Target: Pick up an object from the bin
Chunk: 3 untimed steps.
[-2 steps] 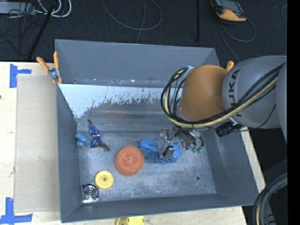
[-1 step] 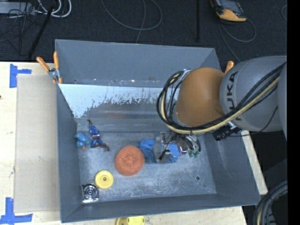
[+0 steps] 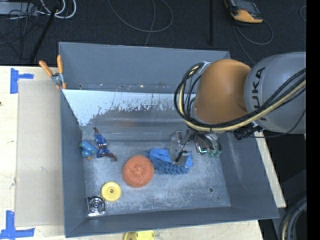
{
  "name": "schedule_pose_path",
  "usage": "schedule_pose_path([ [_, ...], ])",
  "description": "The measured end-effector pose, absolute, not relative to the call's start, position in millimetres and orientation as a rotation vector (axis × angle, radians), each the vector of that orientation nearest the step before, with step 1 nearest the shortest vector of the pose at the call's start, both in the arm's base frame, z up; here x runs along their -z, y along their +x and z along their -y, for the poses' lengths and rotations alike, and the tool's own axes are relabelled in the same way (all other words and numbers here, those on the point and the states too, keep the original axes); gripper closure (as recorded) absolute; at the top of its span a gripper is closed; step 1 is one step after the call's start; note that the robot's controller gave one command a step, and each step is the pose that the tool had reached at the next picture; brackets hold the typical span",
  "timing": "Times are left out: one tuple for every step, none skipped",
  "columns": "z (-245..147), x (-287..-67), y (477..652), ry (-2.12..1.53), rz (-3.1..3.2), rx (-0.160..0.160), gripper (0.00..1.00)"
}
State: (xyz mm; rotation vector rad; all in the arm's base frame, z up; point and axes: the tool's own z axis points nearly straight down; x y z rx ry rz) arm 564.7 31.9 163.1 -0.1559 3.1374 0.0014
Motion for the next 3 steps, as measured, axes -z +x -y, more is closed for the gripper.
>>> schedule_pose_path([
  [-28.3,-165.7,567.2,-0.155,-3.136,0.0,0.0],
  [-41.7,-125.4,567.0,-0.239,-3.125,0.001,0.0],
  [-57.3,-69.5,571.7,-0.059,-3.141,0.0,1.0],
])
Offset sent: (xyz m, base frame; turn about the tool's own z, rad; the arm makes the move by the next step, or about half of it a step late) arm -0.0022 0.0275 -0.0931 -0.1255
